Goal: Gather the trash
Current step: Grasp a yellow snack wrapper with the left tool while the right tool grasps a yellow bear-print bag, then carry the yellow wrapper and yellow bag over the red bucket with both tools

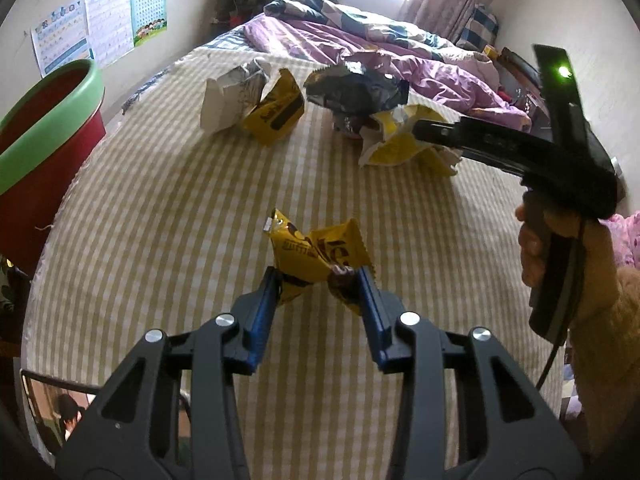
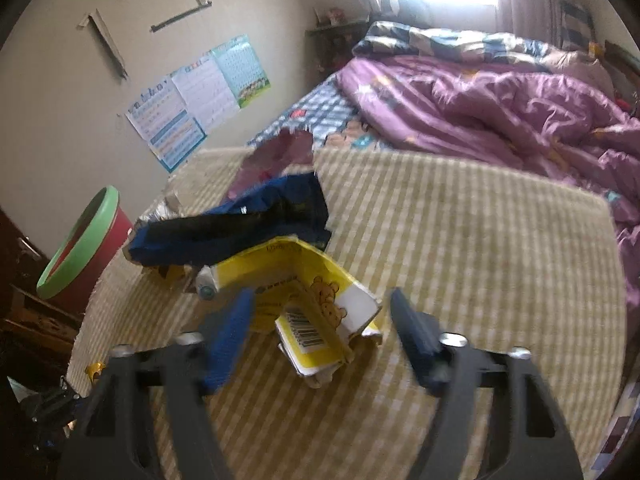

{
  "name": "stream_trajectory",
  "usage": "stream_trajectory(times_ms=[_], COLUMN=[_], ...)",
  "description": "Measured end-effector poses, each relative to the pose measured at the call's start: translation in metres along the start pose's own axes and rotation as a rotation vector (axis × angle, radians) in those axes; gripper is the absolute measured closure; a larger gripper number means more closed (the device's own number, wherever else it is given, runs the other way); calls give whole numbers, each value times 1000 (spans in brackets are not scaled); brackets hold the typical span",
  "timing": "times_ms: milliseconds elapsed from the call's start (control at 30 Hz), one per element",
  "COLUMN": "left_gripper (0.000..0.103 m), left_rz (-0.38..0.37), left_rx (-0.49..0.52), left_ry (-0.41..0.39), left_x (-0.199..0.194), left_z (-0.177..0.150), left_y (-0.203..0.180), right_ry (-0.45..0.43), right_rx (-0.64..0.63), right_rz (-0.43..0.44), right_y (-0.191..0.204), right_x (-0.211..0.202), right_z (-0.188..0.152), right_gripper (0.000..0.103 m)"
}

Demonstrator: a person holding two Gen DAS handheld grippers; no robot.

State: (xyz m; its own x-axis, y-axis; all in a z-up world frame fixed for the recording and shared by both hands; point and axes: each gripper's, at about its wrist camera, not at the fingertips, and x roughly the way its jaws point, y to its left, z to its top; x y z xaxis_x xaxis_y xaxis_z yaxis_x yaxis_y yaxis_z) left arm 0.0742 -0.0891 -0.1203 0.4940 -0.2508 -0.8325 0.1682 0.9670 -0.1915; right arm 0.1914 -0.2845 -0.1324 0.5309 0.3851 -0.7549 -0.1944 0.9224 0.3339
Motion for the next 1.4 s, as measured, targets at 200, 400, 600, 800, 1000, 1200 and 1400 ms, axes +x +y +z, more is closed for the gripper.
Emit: stream_trajectory(times_ms=[200, 400, 600, 800, 1000, 1200, 1400], left_gripper=[59, 53, 53, 61, 61, 61, 61], left_rz=[8, -18, -67, -112, -118, -120, -91], left_rx=[-1, -6, 5, 3, -3, -32, -50], left_ry=[-2, 5, -3, -74, -150, -196, -202], left_x=[2, 5, -1, -30, -64, -92, -102], left_z=[-1, 2, 2, 3, 2, -8, -18], left_y=[1, 0, 1, 10, 23, 35, 33], right_ry=[9, -4, -45, -89, -127, -129, -146], right_rx=[47, 86, 148, 192, 158, 122, 99], right_rz=[15, -20, -91, -137, -141, -142, -127], right_y=[-1, -5, -9, 6, 42, 63, 67], right_x=[-19, -50, -89, -116, -129, -135, -144], right_z=[-15, -43, -74, -94, -100, -109, -119], right_gripper=[60, 60, 60, 60, 60, 60, 59])
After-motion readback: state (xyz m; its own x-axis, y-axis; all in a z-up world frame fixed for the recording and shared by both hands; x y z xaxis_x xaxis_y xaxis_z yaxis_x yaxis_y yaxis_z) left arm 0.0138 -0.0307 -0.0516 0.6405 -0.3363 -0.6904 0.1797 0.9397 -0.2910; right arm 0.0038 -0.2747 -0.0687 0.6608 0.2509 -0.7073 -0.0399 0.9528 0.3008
